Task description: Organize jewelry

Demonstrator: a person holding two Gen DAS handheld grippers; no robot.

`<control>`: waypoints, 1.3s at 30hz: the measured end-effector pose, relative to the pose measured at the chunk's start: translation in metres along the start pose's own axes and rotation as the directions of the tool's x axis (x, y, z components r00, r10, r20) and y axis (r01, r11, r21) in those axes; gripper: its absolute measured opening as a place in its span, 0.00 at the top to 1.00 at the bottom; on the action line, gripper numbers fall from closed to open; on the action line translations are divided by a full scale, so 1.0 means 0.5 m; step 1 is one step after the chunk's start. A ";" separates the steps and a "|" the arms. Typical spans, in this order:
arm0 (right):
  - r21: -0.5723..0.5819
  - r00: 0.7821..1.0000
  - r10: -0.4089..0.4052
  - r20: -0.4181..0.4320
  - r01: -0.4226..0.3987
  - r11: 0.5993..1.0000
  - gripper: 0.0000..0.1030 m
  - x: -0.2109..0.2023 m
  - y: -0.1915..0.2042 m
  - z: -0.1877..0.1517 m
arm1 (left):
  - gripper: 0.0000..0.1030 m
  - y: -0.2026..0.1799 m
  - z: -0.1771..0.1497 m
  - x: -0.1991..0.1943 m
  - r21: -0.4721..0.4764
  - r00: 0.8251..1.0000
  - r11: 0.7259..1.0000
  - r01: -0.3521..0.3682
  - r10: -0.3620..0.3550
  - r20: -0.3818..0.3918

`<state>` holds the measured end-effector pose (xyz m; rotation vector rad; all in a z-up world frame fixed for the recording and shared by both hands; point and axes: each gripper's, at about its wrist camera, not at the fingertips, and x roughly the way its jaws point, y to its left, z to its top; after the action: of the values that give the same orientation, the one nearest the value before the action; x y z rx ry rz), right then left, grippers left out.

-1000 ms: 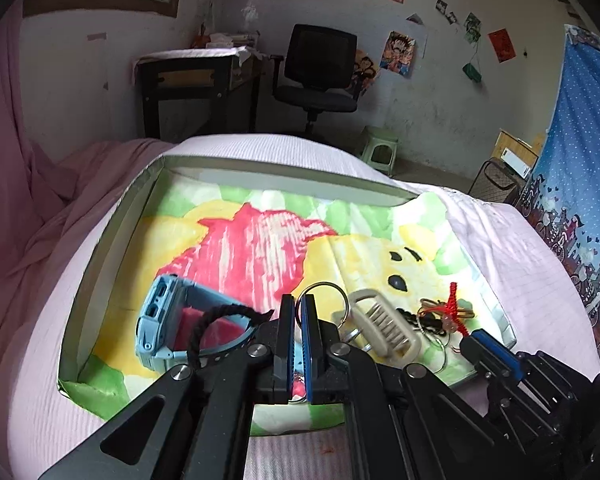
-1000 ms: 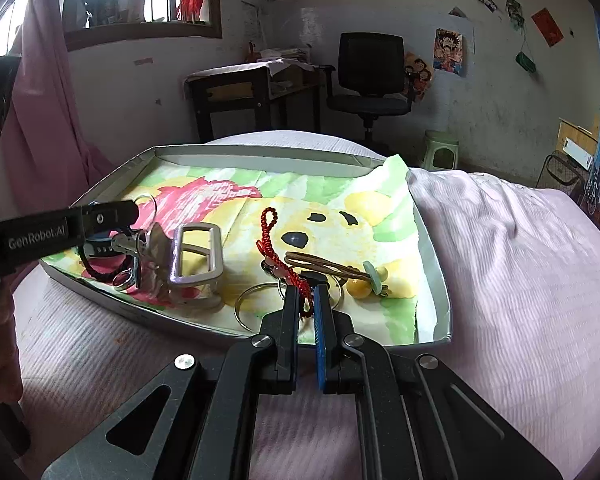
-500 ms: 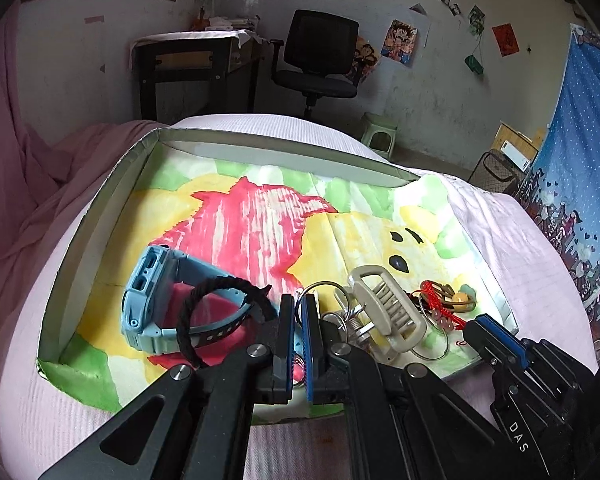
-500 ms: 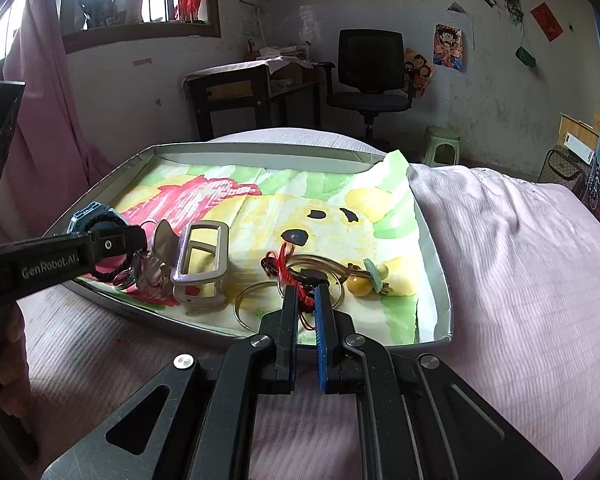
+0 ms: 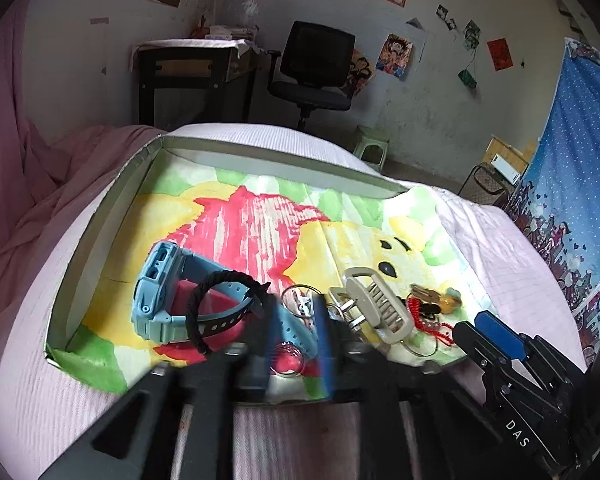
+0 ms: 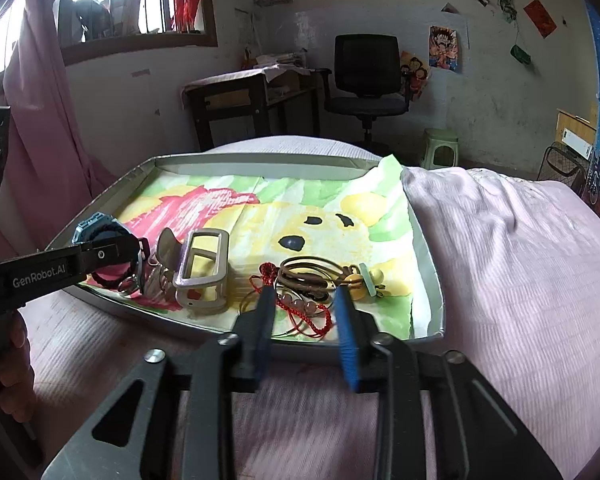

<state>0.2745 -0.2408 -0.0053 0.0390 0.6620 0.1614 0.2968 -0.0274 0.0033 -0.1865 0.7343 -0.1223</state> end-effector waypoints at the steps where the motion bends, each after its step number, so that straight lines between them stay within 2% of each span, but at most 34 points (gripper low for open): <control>1: 0.001 1.000 0.002 0.006 -0.002 1.000 0.71 -0.004 0.000 0.000 | 0.64 0.000 -0.001 -0.007 -0.002 1.000 1.000 0.000 0.000 0.016; 2: 0.003 1.000 0.001 0.010 -0.001 1.000 0.71 -0.007 0.000 0.001 | 0.55 0.001 -0.001 -0.013 -0.003 1.000 1.000 -0.002 0.002 0.030; 7: 0.015 0.999 0.007 0.034 -0.007 1.000 0.62 -0.023 -0.003 0.003 | 0.52 -0.002 -0.001 -0.037 0.020 0.998 1.000 -0.017 0.016 0.066; 10: 0.021 0.999 0.011 0.047 -0.012 1.000 0.56 -0.033 -0.008 0.006 | 0.41 0.000 -0.003 -0.048 0.028 0.996 0.999 -0.035 0.032 0.085; 12: 0.026 0.998 0.017 0.060 -0.018 0.999 0.51 -0.042 -0.009 0.006 | 0.28 0.002 -0.005 -0.059 0.030 0.993 0.998 -0.056 0.052 0.107; 21: 0.054 0.993 0.026 0.114 -0.032 0.998 0.29 -0.078 -0.018 0.002 | 0.06 0.014 -0.029 -0.101 0.054 0.977 0.990 -0.132 0.121 0.174; 29: 0.064 0.988 0.050 0.149 -0.060 0.996 0.12 -0.110 -0.017 -0.010 | 0.01 0.035 -0.055 -0.146 0.031 0.965 0.991 -0.130 0.119 0.236; 39: 0.053 0.980 0.064 0.189 -0.075 0.996 0.05 -0.154 -0.002 -0.027 | 0.01 0.041 -0.095 -0.198 0.047 0.951 0.990 -0.133 0.115 0.286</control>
<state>0.2066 -0.2543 0.0305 0.1341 0.4775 0.2025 0.1925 0.0040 0.0291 -0.0913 0.4544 0.0010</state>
